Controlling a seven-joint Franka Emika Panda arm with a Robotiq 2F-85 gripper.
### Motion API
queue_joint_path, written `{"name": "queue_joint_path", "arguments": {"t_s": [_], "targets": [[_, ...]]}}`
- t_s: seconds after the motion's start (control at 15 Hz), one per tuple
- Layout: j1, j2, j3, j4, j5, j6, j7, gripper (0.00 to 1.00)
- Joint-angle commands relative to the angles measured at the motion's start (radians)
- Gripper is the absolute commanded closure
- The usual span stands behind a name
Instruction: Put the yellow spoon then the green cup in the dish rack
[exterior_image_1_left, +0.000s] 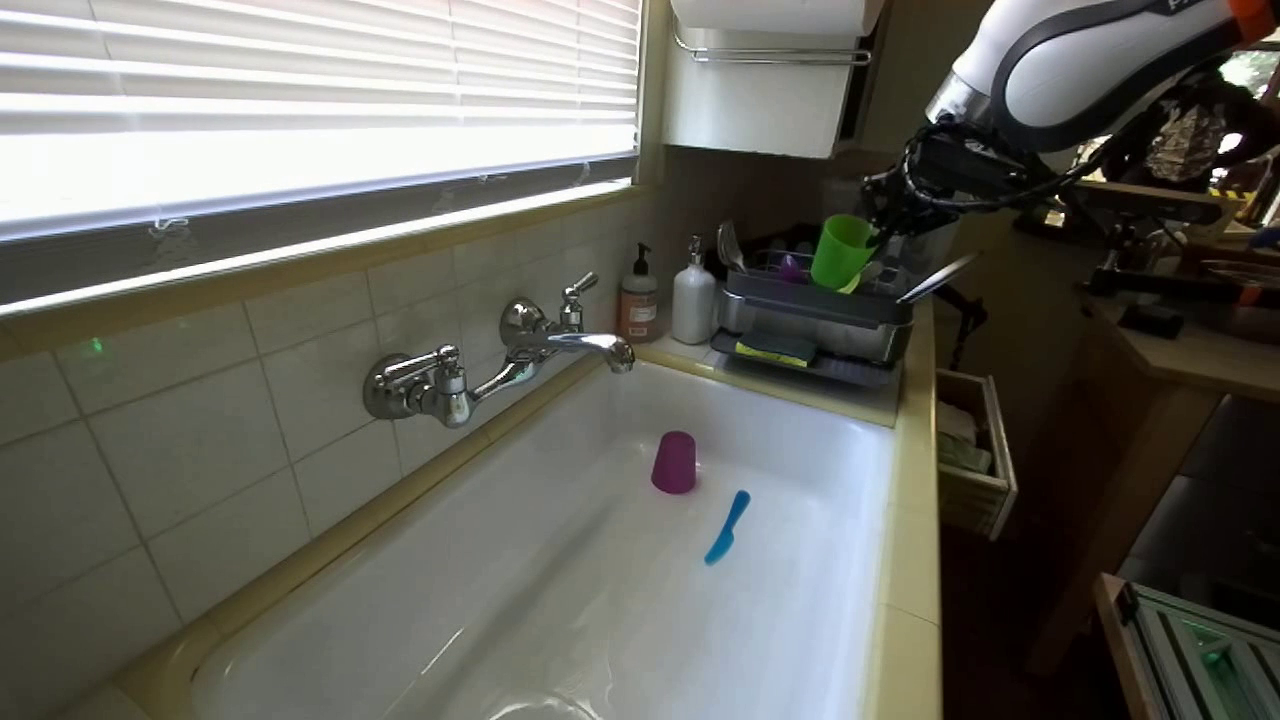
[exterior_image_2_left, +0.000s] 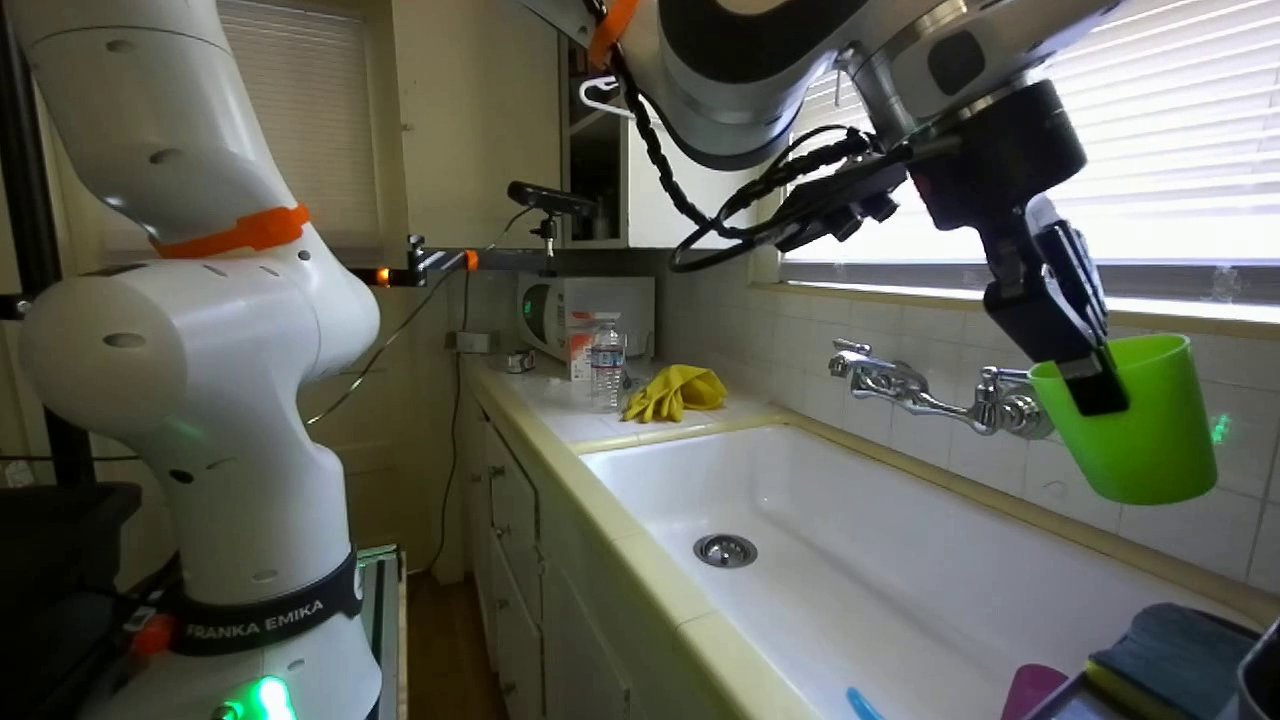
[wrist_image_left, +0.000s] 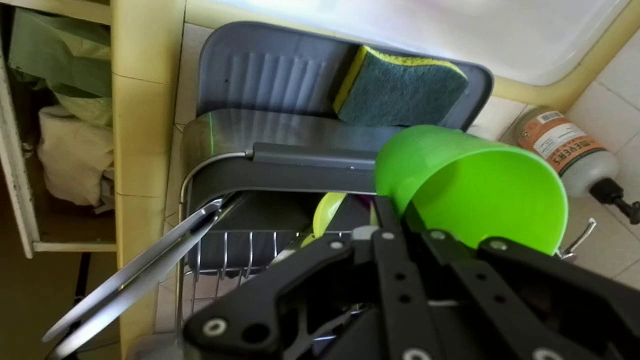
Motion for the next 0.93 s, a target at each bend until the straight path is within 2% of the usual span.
{"name": "queue_joint_path", "arguments": {"t_s": [0.0,0.4,0.87], "targets": [[-0.037,-0.005,-0.002,-0.007,-0.002,0.046,0.038,0.99],[-0.072,0.007,-0.024,0.015,0.018,0.070,0.061,0.99],[-0.070,0.004,-0.032,0.019,0.030,0.055,0.039,0.96]]}}
